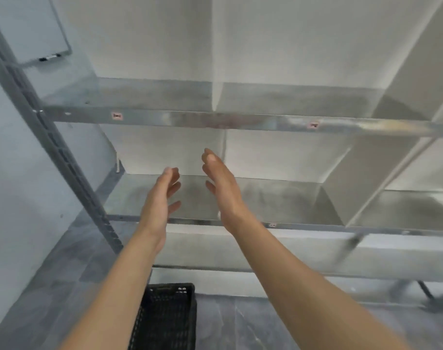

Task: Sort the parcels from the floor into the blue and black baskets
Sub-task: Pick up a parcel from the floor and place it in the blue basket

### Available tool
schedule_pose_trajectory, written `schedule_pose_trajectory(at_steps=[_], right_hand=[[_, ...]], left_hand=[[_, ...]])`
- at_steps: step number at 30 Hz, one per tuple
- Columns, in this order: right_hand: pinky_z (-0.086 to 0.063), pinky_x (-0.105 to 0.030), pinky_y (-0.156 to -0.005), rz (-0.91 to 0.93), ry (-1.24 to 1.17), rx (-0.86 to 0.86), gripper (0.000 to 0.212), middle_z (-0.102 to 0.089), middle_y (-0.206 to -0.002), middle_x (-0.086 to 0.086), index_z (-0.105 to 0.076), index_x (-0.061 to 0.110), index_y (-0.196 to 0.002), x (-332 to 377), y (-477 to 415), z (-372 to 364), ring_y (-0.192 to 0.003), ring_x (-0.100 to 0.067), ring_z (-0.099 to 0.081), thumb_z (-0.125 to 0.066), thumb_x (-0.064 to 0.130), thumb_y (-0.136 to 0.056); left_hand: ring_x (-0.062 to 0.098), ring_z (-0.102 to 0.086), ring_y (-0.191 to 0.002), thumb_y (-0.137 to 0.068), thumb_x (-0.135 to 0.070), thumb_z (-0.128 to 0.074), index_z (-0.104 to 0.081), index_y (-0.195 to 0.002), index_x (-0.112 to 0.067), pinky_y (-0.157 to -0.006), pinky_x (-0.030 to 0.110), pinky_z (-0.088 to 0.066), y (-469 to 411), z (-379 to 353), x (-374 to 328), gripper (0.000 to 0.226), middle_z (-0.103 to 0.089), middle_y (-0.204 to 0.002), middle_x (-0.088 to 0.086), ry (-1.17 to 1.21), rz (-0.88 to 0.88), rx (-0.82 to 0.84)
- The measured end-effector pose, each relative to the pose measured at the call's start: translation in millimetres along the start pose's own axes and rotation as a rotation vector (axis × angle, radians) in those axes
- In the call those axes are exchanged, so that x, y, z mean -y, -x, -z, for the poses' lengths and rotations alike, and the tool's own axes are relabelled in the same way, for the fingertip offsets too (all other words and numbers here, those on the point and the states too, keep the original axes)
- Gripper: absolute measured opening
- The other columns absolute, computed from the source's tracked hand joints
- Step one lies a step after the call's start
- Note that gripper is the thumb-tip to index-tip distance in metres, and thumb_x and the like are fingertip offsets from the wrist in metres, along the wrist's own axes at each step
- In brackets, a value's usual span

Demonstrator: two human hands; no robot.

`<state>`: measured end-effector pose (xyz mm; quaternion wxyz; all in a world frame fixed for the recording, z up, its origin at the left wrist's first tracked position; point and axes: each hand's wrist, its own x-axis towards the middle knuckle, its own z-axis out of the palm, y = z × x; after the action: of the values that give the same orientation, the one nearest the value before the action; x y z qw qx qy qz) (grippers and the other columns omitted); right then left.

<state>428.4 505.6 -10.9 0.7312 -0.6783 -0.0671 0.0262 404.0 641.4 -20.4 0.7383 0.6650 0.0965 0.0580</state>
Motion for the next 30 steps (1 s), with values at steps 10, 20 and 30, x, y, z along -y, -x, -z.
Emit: schedule_pose_trajectory(at_steps=[10,20,30], right_hand=[[-0.026,-0.048,-0.128,0.019,-0.049,-0.404,0.064,-0.039,-0.165,0.017,-0.040,0.039,-0.159,12.3,99.2,226.8,-0.151,-0.005,-0.036,-0.041,0.068,-0.102],[-0.029,-0.045,-0.127,-0.021,-0.124,-0.811,0.060,-0.044,-0.161,0.020,-0.046,0.040,-0.155,4.5,261.2,444.3,-0.148,-0.003,-0.040,-0.045,0.065,-0.101],[-0.025,-0.036,-0.116,-0.150,-0.213,-1.102,0.058,-0.043,-0.161,0.021,-0.046,0.050,-0.153,-12.2,372.1,582.4,-0.150,-0.006,-0.038,-0.044,0.074,-0.100]], left_hand=[[0.009,-0.062,-0.125,-0.106,-0.055,-0.042,-0.065,-0.125,-0.033,-0.105,0.045,-0.048,71.6,-229.2,26.9,0.038,-0.068,-0.132,-0.014,-0.040,0.101,0.394],[0.007,-0.062,-0.124,-0.103,-0.059,-0.043,-0.064,-0.131,-0.030,-0.101,0.041,-0.049,203.9,-454.6,73.0,0.046,-0.067,-0.133,-0.013,-0.101,0.178,0.800],[0.002,-0.062,-0.123,-0.097,-0.067,-0.049,-0.066,-0.126,-0.035,-0.100,0.038,-0.051,303.1,-610.2,125.0,0.046,-0.068,-0.131,-0.018,-0.212,0.282,1.144]])
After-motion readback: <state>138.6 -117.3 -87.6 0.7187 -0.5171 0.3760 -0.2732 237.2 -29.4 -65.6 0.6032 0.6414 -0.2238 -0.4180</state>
